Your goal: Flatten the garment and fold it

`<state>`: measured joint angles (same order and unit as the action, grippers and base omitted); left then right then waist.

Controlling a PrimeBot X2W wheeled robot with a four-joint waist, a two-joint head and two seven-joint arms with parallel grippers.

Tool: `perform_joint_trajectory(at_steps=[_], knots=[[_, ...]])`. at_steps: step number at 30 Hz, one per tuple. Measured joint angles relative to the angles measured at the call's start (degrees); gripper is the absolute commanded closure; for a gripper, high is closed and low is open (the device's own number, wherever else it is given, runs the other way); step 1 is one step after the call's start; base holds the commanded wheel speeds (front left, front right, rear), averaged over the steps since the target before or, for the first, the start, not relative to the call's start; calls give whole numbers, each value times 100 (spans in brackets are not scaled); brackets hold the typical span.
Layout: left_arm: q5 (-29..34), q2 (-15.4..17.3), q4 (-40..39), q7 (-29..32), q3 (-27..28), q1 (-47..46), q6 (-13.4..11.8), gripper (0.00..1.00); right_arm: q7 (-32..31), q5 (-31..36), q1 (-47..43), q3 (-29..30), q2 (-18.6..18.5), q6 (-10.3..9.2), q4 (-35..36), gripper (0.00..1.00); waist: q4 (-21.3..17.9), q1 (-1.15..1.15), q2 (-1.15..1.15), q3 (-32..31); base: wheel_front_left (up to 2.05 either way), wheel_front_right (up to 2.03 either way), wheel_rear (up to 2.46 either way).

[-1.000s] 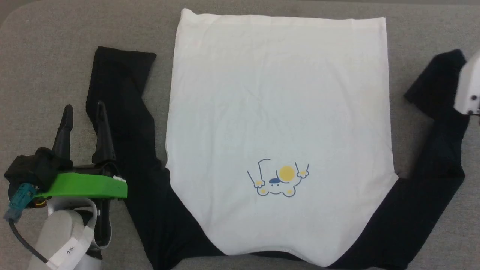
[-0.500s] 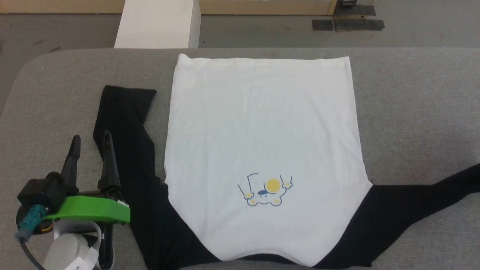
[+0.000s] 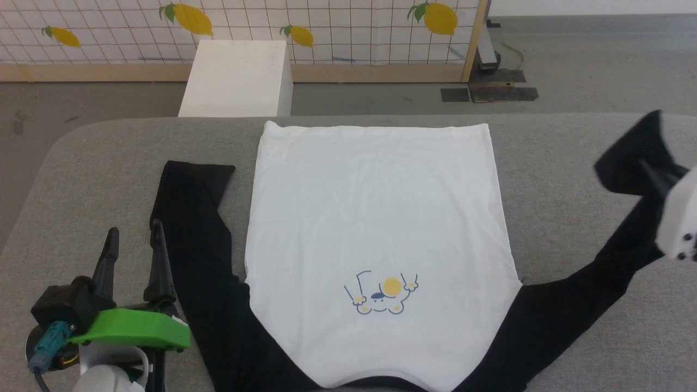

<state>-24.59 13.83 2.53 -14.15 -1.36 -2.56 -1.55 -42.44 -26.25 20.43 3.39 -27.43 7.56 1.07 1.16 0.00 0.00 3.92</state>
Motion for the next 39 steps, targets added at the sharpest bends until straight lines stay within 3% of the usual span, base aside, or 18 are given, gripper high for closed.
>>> perform_joint_trajectory(at_steps=[5,11,24,37,38,39], knots=[[-12,11,-112,49,-2,48,-48,0,-112,-209,13,-1060,375,0,571,100,14,0,0,-101,0,0,0],[-27,15,-151,84,-22,55,-54,0,38,-415,204,-2291,849,0,386,100,82,0,0,-55,0,0,0],[-137,10,-121,94,-122,14,-52,0,877,-801,1052,-4418,1769,0,-1404,100,379,0,0,251,0,0,0],[-189,-29,32,51,-136,-48,-47,0,1067,-1489,1399,-5949,1946,0,-2626,100,524,0,0,507,0,0,0],[-189,-27,46,44,-137,-48,-47,0,1074,-1567,1413,-6015,1945,0,-2635,78,516,0,0,505,0,0,0],[-189,-30,56,43,-140,-49,-47,0,1147,-1655,1435,-6044,1952,0,-2642,9,504,0,0,502,0,0,0]])
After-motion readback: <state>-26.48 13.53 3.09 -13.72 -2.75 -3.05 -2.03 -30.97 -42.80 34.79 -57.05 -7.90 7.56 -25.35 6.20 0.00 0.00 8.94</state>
